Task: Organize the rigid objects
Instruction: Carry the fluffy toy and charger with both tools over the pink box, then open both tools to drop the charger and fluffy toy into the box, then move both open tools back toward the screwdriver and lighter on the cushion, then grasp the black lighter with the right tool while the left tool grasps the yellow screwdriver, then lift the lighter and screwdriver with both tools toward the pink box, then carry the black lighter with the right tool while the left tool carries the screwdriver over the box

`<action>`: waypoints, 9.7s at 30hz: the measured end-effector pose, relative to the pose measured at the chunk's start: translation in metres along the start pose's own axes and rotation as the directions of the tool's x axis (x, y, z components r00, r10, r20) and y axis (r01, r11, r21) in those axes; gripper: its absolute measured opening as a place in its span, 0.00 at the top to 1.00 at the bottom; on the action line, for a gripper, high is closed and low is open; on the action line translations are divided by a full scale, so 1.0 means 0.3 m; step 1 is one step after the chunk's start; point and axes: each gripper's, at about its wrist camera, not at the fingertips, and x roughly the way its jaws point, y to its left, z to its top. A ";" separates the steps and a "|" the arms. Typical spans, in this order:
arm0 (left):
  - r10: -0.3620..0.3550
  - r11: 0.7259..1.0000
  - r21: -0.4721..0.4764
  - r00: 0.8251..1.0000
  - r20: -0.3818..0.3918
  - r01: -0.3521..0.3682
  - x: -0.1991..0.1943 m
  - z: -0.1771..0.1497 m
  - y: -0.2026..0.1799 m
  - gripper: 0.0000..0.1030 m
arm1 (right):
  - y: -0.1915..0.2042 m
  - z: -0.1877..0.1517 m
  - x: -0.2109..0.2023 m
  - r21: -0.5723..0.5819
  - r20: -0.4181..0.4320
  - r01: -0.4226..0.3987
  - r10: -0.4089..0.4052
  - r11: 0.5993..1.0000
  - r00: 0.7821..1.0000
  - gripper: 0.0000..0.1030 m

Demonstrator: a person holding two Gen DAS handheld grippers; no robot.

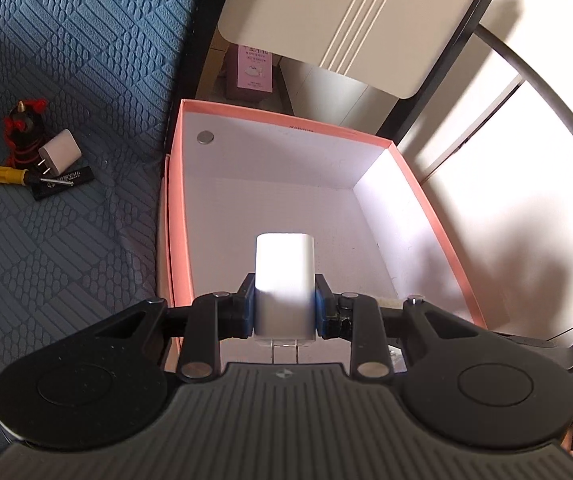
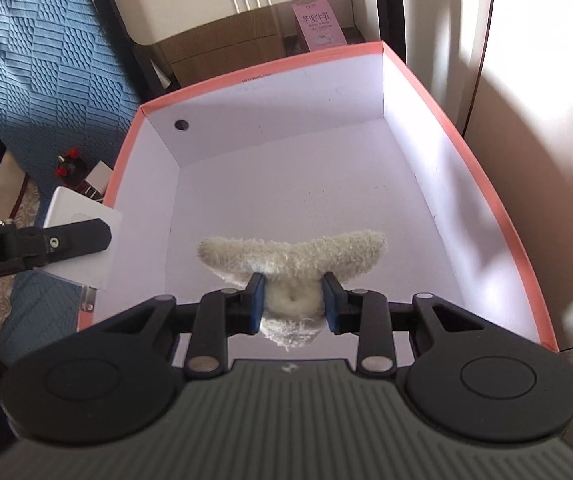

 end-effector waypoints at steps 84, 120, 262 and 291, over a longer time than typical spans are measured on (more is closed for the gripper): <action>0.128 0.991 -0.006 0.927 0.353 -0.134 -0.563 -0.215 0.720 0.52 | 0.826 -0.266 -0.070 -0.304 0.167 -0.118 0.174 0.945 0.970 0.65; 0.088 0.993 0.073 0.995 0.048 -0.091 0.012 0.239 1.011 0.43 | 0.920 0.029 0.375 -0.490 0.114 -0.180 0.268 0.853 0.957 0.49; 0.120 0.992 -0.035 0.989 -0.085 -0.123 0.034 -0.207 0.777 0.79 | 0.825 -0.284 0.400 -0.502 -0.050 -0.040 0.017 0.864 0.999 0.18; -0.020 0.988 -0.148 0.990 0.143 0.041 -0.365 -0.104 0.744 0.79 | 0.806 -0.116 0.050 -0.378 0.068 -0.098 0.134 0.921 0.989 0.18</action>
